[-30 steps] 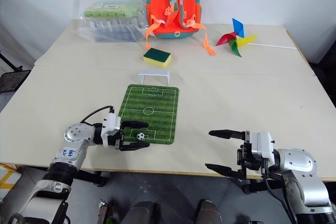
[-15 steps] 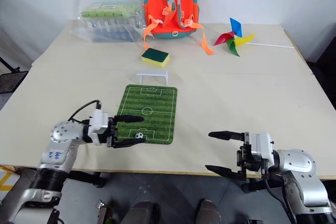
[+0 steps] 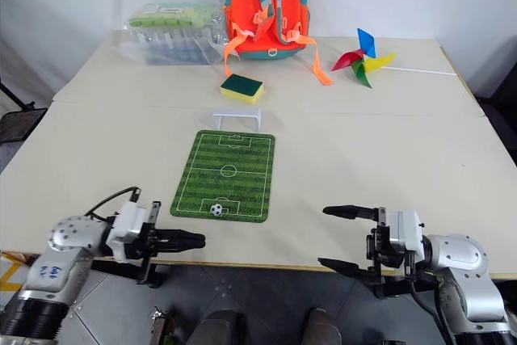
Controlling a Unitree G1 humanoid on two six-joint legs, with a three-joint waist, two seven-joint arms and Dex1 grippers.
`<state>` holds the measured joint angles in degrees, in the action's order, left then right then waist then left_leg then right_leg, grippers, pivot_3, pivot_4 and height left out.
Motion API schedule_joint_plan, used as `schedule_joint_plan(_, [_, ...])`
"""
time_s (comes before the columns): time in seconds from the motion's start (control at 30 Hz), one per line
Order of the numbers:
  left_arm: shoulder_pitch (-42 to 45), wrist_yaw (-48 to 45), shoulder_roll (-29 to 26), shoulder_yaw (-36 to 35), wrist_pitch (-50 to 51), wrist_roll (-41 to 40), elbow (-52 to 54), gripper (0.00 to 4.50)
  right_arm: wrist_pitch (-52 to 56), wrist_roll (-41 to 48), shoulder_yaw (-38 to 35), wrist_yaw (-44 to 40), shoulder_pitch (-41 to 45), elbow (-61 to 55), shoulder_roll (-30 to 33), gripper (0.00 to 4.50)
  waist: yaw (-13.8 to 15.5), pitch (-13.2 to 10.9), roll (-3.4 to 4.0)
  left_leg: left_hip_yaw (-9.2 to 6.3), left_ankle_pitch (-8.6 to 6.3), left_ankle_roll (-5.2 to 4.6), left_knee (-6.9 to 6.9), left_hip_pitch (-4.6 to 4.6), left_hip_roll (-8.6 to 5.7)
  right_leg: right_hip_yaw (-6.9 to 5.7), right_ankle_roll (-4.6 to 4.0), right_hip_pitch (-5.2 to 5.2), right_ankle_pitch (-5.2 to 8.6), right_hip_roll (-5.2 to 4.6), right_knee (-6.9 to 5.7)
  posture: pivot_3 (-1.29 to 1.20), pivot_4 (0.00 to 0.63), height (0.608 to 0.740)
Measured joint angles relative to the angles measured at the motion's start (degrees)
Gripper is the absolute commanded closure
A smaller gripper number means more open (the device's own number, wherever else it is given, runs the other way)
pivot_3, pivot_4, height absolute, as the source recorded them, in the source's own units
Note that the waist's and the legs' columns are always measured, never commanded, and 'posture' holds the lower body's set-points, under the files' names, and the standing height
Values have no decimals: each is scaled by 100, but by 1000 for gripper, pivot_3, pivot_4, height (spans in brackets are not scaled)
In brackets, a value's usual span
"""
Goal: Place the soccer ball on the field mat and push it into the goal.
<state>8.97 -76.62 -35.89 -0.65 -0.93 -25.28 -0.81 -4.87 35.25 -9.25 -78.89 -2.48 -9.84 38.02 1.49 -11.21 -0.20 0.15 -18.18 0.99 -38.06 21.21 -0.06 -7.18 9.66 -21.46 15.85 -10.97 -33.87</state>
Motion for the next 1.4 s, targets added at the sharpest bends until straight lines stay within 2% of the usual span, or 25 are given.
schedule_joint_plan(0.3, [564, 391, 393, 331, -301, 564, -904, 4483, 44, 0, -3, 179, -76, -148, 0, 0, -8, 0, 0, 8, 0, 0, 0, -2, 1, 6, 0, -2, 0, 1, 0, 0, 150, 740])
schedule_joint_plan(0.53, [983, 413, 492, 386, -478, 737, -1496, 4483, 121, 0, -13, 364, -194, -353, -2, 0, 3, 0, 0, 8, 0, -1, -2, -2, 0, 7, 1, -2, -1, 1, 1, 0, 150, 740])
schedule_joint_plan(0.67, [1783, 751, 861, 390, -599, 902, -2321, 4483, 143, 1, -14, 521, -315, -457, -26, 0, 48, 0, -1, 8, 0, -1, -13, 2, 0, 6, 4, -1, -4, 1, 0, 0, 150, 740])
schedule_joint_plan(0.8, [2649, 1489, 1139, 191, -1105, 1183, -3435, 4483, 172, 2, -26, 783, -413, -616, -87, 0, 17, 2, -6, 11, -1, -2, -12, 3, -1, 8, 6, -1, -6, 1, 1, 0, 150, 740])
schedule_joint_plan(0.93, [2999, 1825, 1315, -137, -1297, 1074, -3716, 4483, 319, 16, -52, 1346, -322, -650, -357, 0, -48, 0, -10, 18, -1, -2, -4, -1, 0, 12, 6, -4, -7, 2, 2, 0, 150, 740])
schedule_joint_plan(1.13, [2221, 1704, 1072, -387, -1211, 832, -3007, 4483, 364, -8, -261, 2050, 126, -543, -678, 0, -80, 0, -11, 19, -1, -2, -4, -2, 5, 16, 6, -6, -7, 5, 2, 0, 150, 740])
schedule_joint_plan(1.2, [1202, 1842, 830, -719, -857, 542, -1918, 4483, 224, -139, -308, 2458, 502, -293, -1002, 0, -185, 0, -12, 24, -4, 0, 3, -8, 10, 28, 5, -9, -7, 9, 3, 0, 150, 740])
schedule_joint_plan(1.27, [470, 2135, 702, -1038, -438, 335, -1116, 4483, 142, -217, -382, 2653, 610, -95, -1094, 0, -156, -3, -7, 22, -5, 1, 3, -5, 17, 28, 4, -13, -7, 15, 2, 0, 150, 740])
schedule_joint_plan(1.4, [-382, 2919, 556, -1648, 262, 167, -37, 4483, -6, -334, -348, 2722, 690, -4, -1188, 0, -24, -3, -5, 24, -9, -2, -4, -4, 18, 34, 3, -11, -8, 17, 5, 0, 150, 740])
